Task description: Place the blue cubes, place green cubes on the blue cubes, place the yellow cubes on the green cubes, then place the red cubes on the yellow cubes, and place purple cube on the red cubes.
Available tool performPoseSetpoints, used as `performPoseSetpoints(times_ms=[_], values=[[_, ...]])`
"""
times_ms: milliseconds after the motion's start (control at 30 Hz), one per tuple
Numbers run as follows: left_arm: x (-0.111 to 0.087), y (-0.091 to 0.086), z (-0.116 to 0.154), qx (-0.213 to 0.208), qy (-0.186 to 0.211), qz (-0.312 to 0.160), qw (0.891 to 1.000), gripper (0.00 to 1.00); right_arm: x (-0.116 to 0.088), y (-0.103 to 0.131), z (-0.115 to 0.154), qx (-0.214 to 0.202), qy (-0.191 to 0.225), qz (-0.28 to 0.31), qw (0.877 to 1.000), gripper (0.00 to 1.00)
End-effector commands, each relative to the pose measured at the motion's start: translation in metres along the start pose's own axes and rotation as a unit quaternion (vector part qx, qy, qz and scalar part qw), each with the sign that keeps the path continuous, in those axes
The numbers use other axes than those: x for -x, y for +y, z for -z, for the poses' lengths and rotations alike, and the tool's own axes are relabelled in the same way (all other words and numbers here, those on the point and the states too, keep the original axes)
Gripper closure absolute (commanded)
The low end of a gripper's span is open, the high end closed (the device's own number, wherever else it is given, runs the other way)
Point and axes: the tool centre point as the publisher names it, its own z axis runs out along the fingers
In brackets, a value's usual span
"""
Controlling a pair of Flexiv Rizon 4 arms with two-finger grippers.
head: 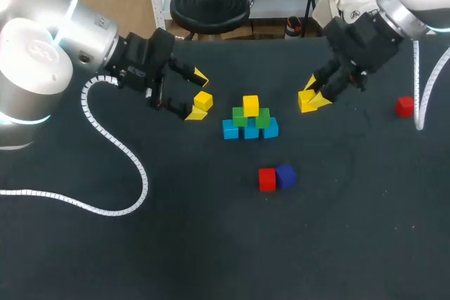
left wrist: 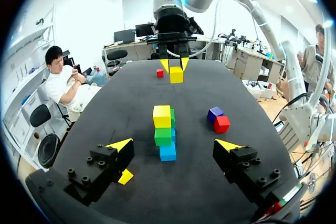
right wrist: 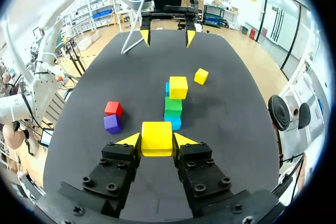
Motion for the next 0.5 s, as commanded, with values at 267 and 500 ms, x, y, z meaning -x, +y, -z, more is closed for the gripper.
performPoseSetpoints(times_ms=[267,500], values=[[-0.001,0.0,0.0,0.0,-0.001,-0.001,1.0,0.0,0.006,-0.003,-0.005,0.006,-0.003,0.001,1.0,1.0],[-0.001,0.0,0.0,0.0,-0.001,-0.001,1.0,0.0,0.02,-0.001,-0.013,0.016,-0.02,-0.019,0.999,1.0]])
